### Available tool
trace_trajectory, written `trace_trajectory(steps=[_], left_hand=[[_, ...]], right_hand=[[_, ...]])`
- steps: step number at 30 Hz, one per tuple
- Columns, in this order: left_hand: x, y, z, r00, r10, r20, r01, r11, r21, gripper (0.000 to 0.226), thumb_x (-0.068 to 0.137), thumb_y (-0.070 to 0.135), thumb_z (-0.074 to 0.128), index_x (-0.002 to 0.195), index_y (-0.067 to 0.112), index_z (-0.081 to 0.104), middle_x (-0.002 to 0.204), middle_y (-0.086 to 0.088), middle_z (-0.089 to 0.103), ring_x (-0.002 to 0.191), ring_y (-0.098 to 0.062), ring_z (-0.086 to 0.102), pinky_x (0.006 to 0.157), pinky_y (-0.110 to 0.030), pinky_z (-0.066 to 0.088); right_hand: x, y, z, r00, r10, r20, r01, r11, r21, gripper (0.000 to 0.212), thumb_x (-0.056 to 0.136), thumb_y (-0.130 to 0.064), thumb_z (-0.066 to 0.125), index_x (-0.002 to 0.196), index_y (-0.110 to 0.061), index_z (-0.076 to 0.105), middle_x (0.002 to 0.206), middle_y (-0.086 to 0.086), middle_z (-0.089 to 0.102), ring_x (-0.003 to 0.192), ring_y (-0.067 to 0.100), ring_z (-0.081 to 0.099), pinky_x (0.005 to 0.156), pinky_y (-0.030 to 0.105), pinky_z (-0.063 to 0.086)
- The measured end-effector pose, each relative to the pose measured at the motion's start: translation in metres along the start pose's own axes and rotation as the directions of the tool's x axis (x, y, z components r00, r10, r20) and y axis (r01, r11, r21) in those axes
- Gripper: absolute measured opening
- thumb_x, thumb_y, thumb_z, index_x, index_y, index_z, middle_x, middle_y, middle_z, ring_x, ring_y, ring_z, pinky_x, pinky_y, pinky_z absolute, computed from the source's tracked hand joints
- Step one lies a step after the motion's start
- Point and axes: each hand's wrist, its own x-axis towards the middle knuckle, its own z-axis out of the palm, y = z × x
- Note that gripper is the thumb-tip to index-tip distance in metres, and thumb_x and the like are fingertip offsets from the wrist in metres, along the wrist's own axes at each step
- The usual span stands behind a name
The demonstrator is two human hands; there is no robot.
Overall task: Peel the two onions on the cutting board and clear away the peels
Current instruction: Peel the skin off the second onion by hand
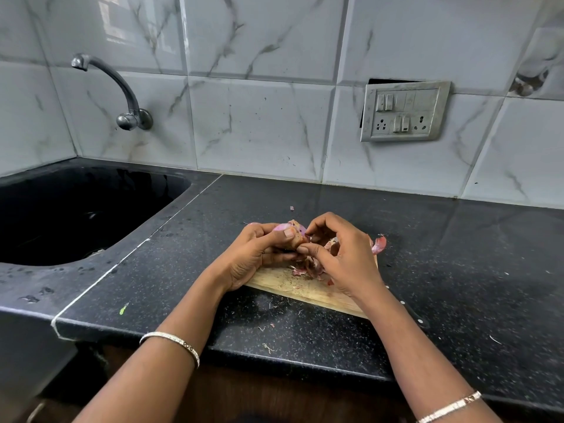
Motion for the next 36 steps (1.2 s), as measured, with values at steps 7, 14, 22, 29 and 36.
trace_trajectory(steps=[7,14,22,29,36], left_hand=[[0.0007,-0.0001,0.0010,1.000,0.006,-0.004,-0.006,1.000,0.002,0.027,0.095,0.024,0.063,0.112,0.009,0.076,0.104,-0.015,0.073,0.094,-0.018,0.072,0.089,-0.028,0.061],[0.0006,-0.0013,-0.0005,1.000,0.009,-0.002,-0.009,1.000,0.008,0.026,0.096,0.022,0.064,0.113,0.007,0.075,0.108,-0.018,0.074,0.099,-0.022,0.073,0.091,-0.030,0.060],[0.0016,-0.0018,-0.0008,1.000,0.010,-0.011,-0.011,1.000,-0.019,0.027,0.096,0.022,0.062,0.114,0.007,0.075,0.108,-0.016,0.074,0.096,-0.019,0.073,0.086,-0.026,0.061],[0.0014,-0.0018,-0.0007,1.000,0.006,-0.019,-0.006,1.000,-0.004,0.027,0.099,0.017,0.060,0.116,-0.001,0.071,0.104,-0.018,0.073,0.092,-0.019,0.074,0.082,-0.026,0.062],[0.0006,-0.0020,-0.0015,1.000,0.015,-0.004,-0.015,0.999,0.033,0.027,0.097,0.018,0.062,0.111,-0.003,0.072,0.102,-0.017,0.073,0.095,-0.023,0.072,0.089,-0.031,0.061]], right_hand=[[0.0002,0.0026,0.0015,1.000,-0.001,0.029,0.000,1.000,0.014,0.018,0.082,-0.020,0.083,0.089,-0.018,0.066,0.083,-0.011,0.069,0.079,0.007,0.063,0.068,0.017,0.046],[-0.0012,0.0021,0.0006,1.000,0.008,0.012,-0.008,1.000,0.013,0.012,0.088,-0.021,0.078,0.089,-0.022,0.066,0.079,-0.017,0.067,0.075,0.005,0.063,0.064,0.014,0.044],[-0.0007,0.0021,0.0032,0.999,-0.038,0.027,0.039,0.998,-0.044,0.019,0.085,-0.023,0.080,0.095,-0.021,0.064,0.085,-0.014,0.066,0.081,0.005,0.063,0.068,0.018,0.048],[-0.0018,0.0014,0.0029,0.999,-0.049,0.011,0.050,0.998,-0.050,0.024,0.084,-0.023,0.082,0.097,-0.021,0.062,0.080,-0.012,0.067,0.075,0.007,0.063,0.063,0.024,0.048],[-0.0012,0.0029,0.0030,0.998,-0.053,0.038,0.055,0.997,-0.053,0.022,0.085,-0.021,0.080,0.096,-0.024,0.061,0.083,-0.014,0.068,0.078,0.005,0.065,0.065,0.029,0.052]])
